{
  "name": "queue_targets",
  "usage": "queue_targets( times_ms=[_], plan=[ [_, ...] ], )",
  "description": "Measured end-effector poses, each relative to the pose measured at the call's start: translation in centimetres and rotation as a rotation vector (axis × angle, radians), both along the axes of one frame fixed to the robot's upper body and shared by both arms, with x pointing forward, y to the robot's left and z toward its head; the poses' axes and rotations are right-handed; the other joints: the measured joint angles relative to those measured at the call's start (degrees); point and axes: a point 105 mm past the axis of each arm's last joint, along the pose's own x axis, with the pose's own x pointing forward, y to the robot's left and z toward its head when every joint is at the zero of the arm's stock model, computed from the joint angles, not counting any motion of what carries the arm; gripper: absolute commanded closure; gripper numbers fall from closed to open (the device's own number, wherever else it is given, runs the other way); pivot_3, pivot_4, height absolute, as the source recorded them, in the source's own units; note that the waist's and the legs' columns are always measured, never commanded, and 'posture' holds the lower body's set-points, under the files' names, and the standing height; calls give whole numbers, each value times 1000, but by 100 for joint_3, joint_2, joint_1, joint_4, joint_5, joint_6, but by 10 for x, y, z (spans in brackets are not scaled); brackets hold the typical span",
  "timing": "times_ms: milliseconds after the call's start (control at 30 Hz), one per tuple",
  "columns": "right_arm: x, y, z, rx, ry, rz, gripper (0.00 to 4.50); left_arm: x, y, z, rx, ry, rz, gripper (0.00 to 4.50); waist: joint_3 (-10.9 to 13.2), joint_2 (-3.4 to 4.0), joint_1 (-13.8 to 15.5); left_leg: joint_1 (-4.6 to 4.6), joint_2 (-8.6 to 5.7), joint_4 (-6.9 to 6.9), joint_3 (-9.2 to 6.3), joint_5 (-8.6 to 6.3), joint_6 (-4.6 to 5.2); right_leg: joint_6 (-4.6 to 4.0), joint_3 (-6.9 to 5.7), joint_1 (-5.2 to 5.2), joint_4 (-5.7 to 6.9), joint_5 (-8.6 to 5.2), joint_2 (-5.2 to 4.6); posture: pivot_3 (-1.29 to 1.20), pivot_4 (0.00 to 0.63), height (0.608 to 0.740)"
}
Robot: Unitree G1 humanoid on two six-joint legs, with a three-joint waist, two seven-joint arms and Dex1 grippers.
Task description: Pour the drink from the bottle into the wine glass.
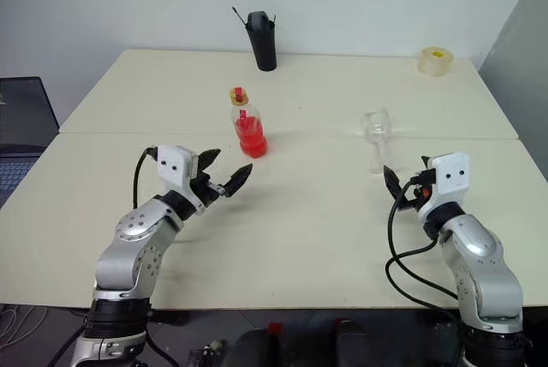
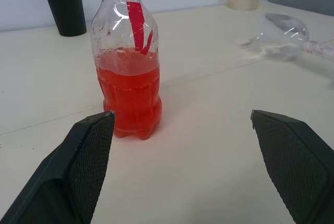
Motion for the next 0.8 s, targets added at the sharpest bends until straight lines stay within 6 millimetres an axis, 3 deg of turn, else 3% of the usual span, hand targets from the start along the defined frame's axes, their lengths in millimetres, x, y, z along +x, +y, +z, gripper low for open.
queue_targets(
  times_ms=[633,800],
  plan=[
    [0,7,-4,-2,18,23,0,3,3,-1,11,-7,62,40,0,0,0,0,0,0,-1,0,0,0,-1,0,0,0,0,0,150,740],
    [0,19,-6,-1,24,60,0,16,-5,-12,43,27,95,40,0,0,4,0,-3,1,-1,0,0,0,-2,0,1,0,1,0,150,740]
  ],
)
